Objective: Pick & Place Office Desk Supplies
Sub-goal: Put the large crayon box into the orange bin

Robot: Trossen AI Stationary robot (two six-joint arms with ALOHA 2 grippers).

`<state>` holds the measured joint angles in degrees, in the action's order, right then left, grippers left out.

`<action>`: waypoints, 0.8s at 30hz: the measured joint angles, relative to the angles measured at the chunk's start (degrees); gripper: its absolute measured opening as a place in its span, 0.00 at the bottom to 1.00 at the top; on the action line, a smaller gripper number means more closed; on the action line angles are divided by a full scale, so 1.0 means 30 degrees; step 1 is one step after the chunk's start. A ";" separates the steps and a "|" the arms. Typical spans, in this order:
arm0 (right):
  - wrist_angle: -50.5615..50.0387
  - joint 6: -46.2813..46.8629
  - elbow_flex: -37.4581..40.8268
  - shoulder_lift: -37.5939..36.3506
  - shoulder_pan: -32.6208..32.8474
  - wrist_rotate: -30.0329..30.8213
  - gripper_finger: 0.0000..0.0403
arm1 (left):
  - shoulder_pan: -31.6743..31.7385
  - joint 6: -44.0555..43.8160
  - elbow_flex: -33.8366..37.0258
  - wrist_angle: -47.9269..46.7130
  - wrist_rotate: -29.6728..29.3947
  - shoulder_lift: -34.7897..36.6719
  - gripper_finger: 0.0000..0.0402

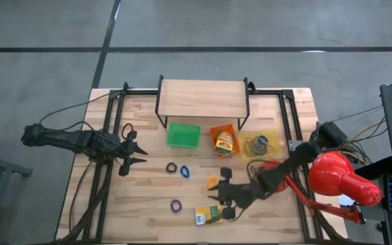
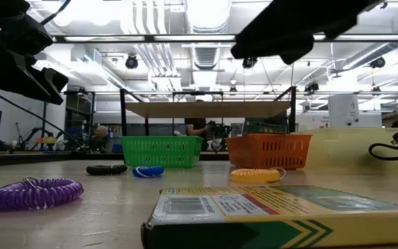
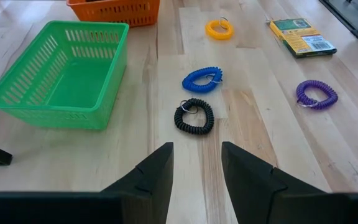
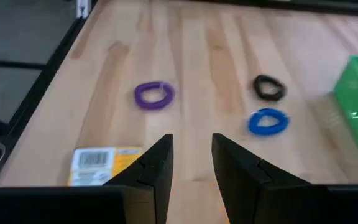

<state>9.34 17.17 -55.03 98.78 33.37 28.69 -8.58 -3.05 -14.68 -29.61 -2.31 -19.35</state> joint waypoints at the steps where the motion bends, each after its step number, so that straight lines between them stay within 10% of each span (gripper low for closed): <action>1: -0.0052 0.0044 -0.0207 0.0337 0.0210 0.0009 0.27 | 0.0007 0.0000 0.0000 0.0000 0.0001 0.0004 0.35; 24: -0.2876 -0.0106 -0.5269 0.3001 0.1419 0.0270 0.21 | 0.0000 0.0000 0.0007 0.0063 0.0002 -0.0242 0.35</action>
<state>0.71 16.85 -70.84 107.79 37.63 29.50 -8.58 -3.05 -14.66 -29.42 -2.31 -20.07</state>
